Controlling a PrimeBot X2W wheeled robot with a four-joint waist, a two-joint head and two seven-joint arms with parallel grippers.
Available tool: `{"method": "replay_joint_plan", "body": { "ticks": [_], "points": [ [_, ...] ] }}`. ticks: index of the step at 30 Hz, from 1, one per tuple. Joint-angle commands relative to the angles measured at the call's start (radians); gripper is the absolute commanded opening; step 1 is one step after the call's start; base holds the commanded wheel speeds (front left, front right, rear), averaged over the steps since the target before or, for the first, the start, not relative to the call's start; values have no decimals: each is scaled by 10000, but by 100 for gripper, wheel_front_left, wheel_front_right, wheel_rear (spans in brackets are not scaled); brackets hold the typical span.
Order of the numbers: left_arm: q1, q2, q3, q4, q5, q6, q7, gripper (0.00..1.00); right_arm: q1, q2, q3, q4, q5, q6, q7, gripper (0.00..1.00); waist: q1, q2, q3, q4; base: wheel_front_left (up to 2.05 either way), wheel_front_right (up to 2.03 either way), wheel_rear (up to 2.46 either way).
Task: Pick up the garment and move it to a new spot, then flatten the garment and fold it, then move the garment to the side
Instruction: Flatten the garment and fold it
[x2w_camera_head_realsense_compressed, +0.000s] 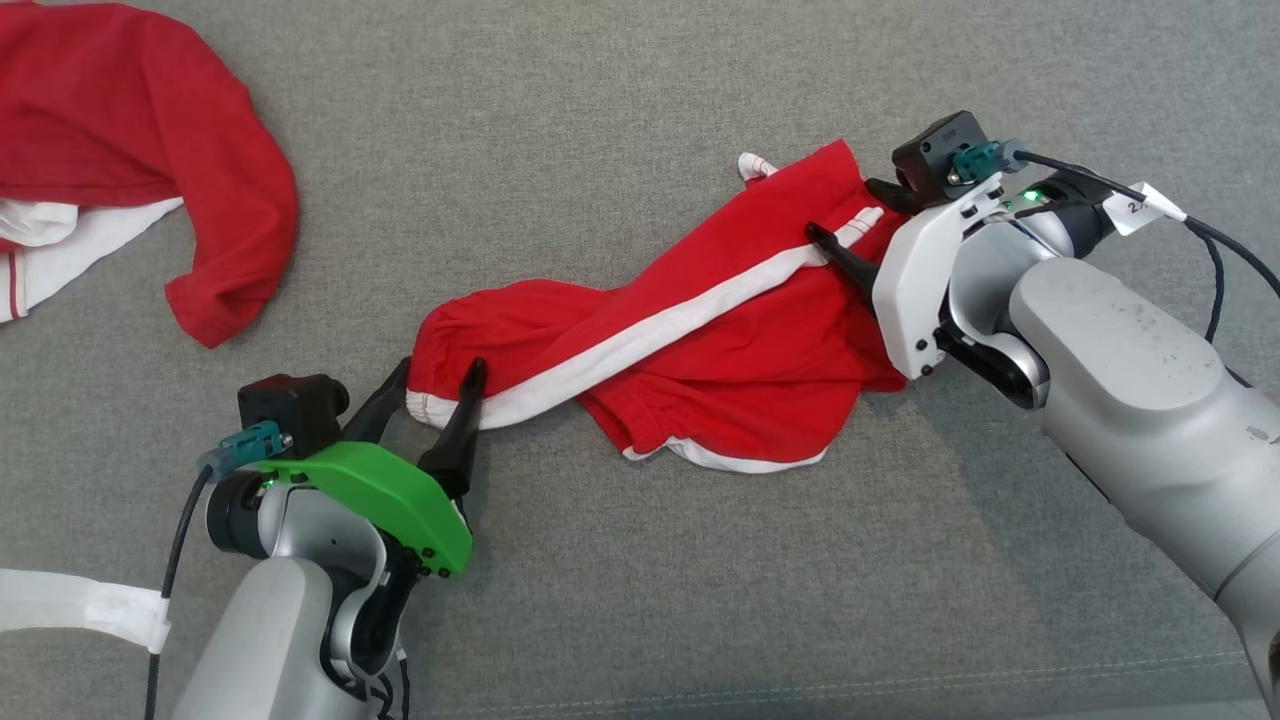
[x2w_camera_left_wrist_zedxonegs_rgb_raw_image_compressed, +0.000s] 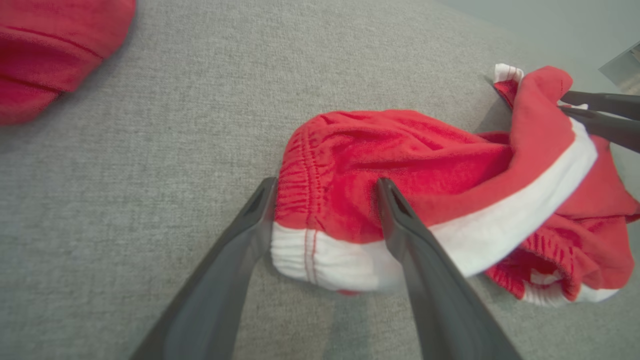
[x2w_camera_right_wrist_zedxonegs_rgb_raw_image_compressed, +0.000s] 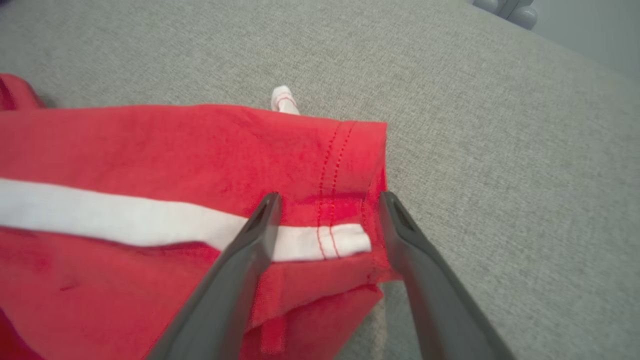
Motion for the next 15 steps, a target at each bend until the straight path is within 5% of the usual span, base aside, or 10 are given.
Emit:
{"method": "replay_joint_plan", "body": {
  "ticks": [1,15],
  "points": [
    [106,1,-1,-30,-54,-56,-39,100,-97,-2,65,43,71,-3,-63,100,-1,0,9,-6,0,0,0],
    [369,175,6,-81,-215,54,-38,100,-426,-163,1160,338,976,-3,-552,100,-1,0,-74,-155,0,0,0]
  ]
}}
